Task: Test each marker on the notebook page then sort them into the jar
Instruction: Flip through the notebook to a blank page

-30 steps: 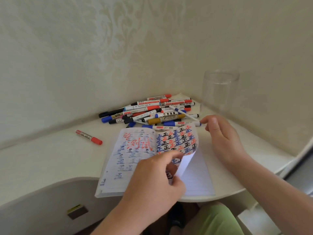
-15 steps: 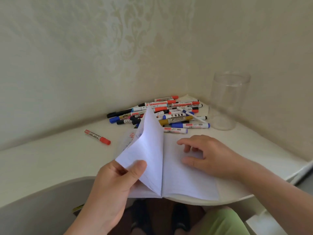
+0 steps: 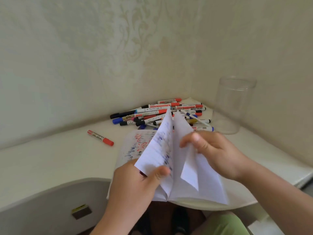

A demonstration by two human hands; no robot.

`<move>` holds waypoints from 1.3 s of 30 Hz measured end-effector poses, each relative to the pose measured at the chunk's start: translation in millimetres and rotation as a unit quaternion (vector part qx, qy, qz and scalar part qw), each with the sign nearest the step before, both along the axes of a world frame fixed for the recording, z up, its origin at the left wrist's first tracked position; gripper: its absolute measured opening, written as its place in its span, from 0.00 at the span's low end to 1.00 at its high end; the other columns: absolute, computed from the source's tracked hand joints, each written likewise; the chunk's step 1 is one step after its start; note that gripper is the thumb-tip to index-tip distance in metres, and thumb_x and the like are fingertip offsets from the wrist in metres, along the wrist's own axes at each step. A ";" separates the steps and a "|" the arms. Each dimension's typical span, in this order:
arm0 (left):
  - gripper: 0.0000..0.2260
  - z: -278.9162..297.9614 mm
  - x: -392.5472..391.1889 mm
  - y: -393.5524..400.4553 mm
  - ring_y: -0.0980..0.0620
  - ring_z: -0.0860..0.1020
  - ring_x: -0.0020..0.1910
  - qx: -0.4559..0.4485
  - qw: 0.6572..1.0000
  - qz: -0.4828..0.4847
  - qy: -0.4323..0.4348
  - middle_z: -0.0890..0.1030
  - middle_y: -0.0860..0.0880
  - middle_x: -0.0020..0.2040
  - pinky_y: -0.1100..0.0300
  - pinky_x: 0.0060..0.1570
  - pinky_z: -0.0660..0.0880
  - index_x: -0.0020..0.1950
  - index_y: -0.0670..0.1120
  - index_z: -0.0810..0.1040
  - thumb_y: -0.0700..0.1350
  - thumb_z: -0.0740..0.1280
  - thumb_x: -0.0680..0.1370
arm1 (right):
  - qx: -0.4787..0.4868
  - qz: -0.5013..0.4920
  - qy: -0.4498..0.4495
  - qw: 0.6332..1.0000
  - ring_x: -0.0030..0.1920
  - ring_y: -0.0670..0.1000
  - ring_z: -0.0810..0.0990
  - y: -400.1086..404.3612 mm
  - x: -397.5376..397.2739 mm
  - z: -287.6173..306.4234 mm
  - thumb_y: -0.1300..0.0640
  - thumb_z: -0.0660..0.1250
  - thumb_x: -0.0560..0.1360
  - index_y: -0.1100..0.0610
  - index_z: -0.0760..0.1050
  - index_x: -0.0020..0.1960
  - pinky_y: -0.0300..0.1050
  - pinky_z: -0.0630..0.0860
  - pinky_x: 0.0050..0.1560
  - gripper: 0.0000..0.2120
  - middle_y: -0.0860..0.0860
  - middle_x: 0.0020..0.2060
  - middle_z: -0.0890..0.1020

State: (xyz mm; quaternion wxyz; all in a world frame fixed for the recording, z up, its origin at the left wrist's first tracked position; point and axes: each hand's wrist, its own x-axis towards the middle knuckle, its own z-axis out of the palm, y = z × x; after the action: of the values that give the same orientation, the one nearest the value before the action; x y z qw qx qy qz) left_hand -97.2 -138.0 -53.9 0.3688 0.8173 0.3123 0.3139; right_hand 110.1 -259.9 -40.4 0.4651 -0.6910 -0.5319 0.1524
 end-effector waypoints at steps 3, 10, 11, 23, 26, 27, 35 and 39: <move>0.28 4.5 -13.1 7.8 0.59 0.69 0.24 -0.084 0.996 0.025 -0.032 0.72 0.57 0.22 0.67 0.28 0.63 0.23 0.55 0.75 0.71 0.55 0.74 | -0.036 -0.114 0.123 0.985 0.36 0.53 0.79 -6.3 10.2 -1.3 0.27 0.65 0.75 0.55 0.84 0.40 0.50 0.80 0.43 0.30 0.54 0.35 0.82; 0.15 -13.1 -48.8 50.8 0.55 0.63 0.28 -0.059 0.992 0.056 0.093 0.66 0.51 0.29 0.54 0.35 0.60 0.39 0.43 0.67 0.45 0.72 0.73 | -0.206 -0.167 0.074 0.961 0.27 0.42 0.72 -21.3 17.9 -8.8 0.47 0.79 0.72 0.45 0.85 0.36 0.38 0.69 0.31 0.07 0.43 0.28 0.80; 0.13 -14.9 -49.6 53.1 0.55 0.63 0.29 -0.048 0.989 0.057 0.127 0.66 0.52 0.30 0.54 0.35 0.62 0.40 0.47 0.67 0.41 0.72 0.73 | -0.212 -0.176 0.064 0.959 0.27 0.42 0.73 -19.1 18.0 -8.5 0.46 0.79 0.72 0.46 0.85 0.36 0.38 0.69 0.32 0.08 0.42 0.28 0.80; 0.13 21.8 58.7 37.2 0.62 0.73 0.55 0.200 0.909 -0.251 0.266 0.74 0.63 0.59 0.55 0.59 0.75 0.62 0.63 0.79 0.51 0.60 0.83 | -0.291 -0.184 -0.133 0.929 0.61 0.49 0.68 -7.9 22.9 -19.7 0.29 0.73 0.68 0.32 0.59 0.79 0.47 0.72 0.63 0.43 0.43 0.58 0.60; 0.16 15.6 88.2 51.8 0.56 0.74 0.53 0.255 0.881 -0.222 0.332 0.73 0.59 0.55 0.52 0.51 0.77 0.66 0.65 0.74 0.64 0.61 0.80 | -0.323 -0.161 -0.172 0.917 0.68 0.51 0.64 -6.2 27.5 -16.8 0.29 0.73 0.70 0.34 0.61 0.79 0.52 0.69 0.70 0.42 0.43 0.60 0.61; 0.17 14.5 92.9 57.8 0.56 0.74 0.52 0.273 0.877 -0.208 0.337 0.74 0.60 0.53 0.54 0.47 0.76 0.66 0.65 0.74 0.67 0.60 0.79 | -0.339 -0.147 -0.176 0.913 0.69 0.51 0.64 -4.8 28.9 -12.8 0.29 0.73 0.69 0.34 0.62 0.79 0.54 0.69 0.70 0.42 0.43 0.61 0.62; 0.13 -15.3 97.0 78.1 0.62 0.76 0.43 0.233 0.931 -0.180 0.216 0.79 0.62 0.41 0.58 0.41 0.78 0.59 0.65 0.82 0.64 0.65 0.78 | -0.265 -0.127 -0.210 0.933 0.61 0.50 0.75 40.2 51.5 16.5 0.37 0.74 0.74 0.39 0.74 0.71 0.54 0.76 0.63 0.27 0.45 0.59 0.73; 0.11 -21.7 103.2 78.8 0.63 0.77 0.42 0.229 0.941 -0.155 0.195 0.79 0.62 0.40 0.58 0.41 0.79 0.55 0.65 0.84 0.63 0.66 0.76 | -0.239 -0.162 -0.317 0.904 0.57 0.53 0.74 80.9 49.8 7.2 0.41 0.64 0.82 0.40 0.80 0.62 0.54 0.73 0.57 0.12 0.46 0.52 0.73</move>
State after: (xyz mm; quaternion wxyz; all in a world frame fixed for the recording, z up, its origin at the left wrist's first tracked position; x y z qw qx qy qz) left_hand 6.0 -59.2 -75.7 0.1473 0.9632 0.1670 0.1503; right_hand 160.0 -179.0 -33.1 0.1113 -0.8697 -0.4799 -0.0297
